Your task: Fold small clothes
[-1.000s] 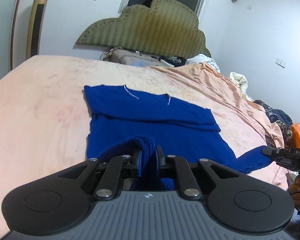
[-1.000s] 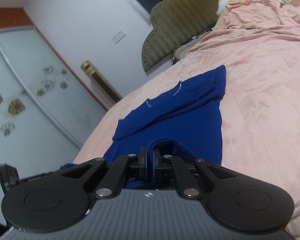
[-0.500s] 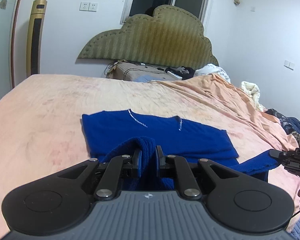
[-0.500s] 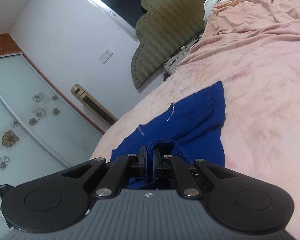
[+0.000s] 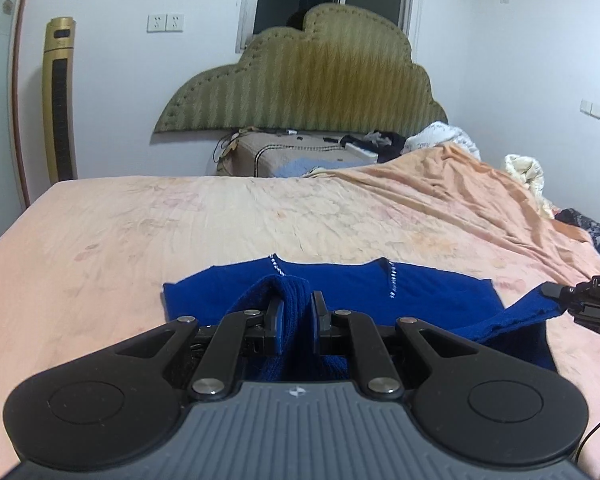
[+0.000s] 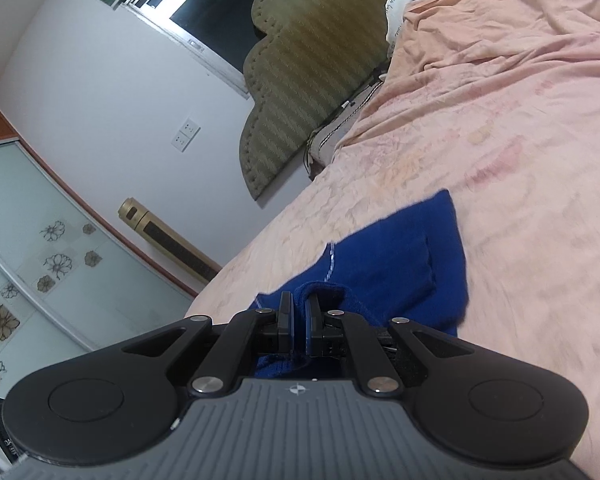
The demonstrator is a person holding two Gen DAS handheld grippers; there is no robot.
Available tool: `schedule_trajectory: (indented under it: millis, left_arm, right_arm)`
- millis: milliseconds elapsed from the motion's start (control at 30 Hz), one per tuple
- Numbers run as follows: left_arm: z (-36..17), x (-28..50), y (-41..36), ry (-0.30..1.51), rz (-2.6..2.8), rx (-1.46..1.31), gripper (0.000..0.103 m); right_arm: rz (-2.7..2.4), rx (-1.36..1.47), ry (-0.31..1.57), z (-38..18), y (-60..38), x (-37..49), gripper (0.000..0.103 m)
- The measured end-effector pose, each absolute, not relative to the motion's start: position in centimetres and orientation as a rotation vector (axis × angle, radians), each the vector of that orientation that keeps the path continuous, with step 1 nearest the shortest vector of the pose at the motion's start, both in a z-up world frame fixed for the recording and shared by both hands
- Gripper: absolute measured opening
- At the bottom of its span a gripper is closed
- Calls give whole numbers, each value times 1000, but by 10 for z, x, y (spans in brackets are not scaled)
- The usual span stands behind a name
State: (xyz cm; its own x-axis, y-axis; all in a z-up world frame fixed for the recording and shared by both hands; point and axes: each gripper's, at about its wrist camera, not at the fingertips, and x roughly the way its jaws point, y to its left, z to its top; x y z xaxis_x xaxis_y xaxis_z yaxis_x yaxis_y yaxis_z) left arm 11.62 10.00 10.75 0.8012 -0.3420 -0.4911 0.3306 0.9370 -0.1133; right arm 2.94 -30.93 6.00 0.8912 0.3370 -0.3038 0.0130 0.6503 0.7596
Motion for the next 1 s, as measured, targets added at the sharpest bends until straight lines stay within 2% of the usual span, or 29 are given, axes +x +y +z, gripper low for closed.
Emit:
schedule_trajectory:
  millis: [300, 533, 633, 667, 700, 733, 767, 800, 967, 1000]
  left_arm:
    - [68, 220, 77, 604, -344, -13, 13]
    - [30, 277, 79, 737, -312, -96, 14]
    - [26, 291, 96, 779, -315, -222, 29]
    - [25, 294, 104, 784, -301, -266, 43]
    - [26, 297, 113, 785, -280, -311, 64]
    - [27, 299, 122, 778, -253, -355, 71]
    - [28, 299, 132, 764, -228, -391, 76]
    - [30, 299, 140, 754, -207, -414, 76]
    - [39, 286, 169, 762, -165, -378, 76]
    - [39, 280, 173, 763, -175, -360, 76]
  right_arm:
    - [135, 865, 484, 37, -323, 122, 8]
    - [69, 936, 551, 1, -333, 173, 9]
    - [59, 983, 588, -12, -336, 189, 16]
    - [51, 971, 597, -14, -336, 193, 17]
    - [46, 958, 601, -15, -336, 196, 19]
    - [37, 950, 604, -16, -337, 199, 27]
    - [29, 949, 602, -17, -338, 201, 32]
    - [22, 950, 596, -17, -340, 203, 42]
    - [-12, 857, 559, -1, -342, 195, 46]
    - [2, 824, 556, 4, -339, 192, 51]
